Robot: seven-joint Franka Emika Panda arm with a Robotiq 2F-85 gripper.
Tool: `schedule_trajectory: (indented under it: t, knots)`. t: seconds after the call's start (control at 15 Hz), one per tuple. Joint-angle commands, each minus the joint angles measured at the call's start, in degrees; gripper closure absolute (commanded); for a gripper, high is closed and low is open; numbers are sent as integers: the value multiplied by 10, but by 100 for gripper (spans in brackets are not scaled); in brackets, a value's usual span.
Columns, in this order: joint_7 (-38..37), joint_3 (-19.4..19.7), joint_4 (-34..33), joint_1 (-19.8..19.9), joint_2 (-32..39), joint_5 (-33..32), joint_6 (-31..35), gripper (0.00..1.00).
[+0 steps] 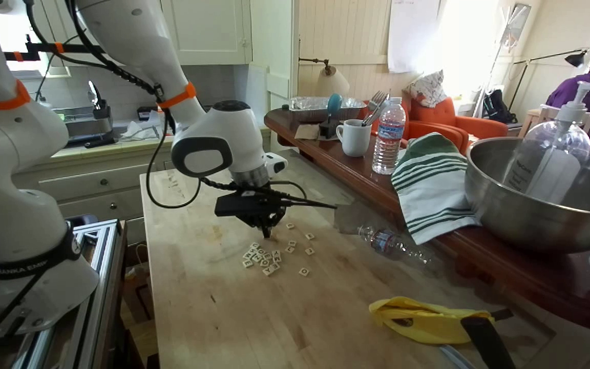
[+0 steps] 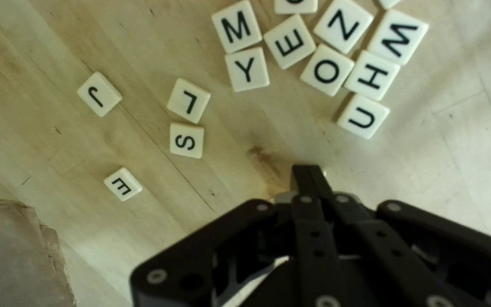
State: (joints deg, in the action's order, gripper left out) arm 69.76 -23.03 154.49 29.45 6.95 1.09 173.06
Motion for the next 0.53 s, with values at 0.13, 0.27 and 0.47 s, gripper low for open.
schedule_trajectory:
  t: [0.13, 0.27, 0.47]
  knots:
    - [-62, 36, -10, -31, 8, -52, 1, 100]
    - [-80, 49, -15, -40, 13, -69, -1, 100]
    - [-105, 65, -22, -54, 20, -91, -3, 100]
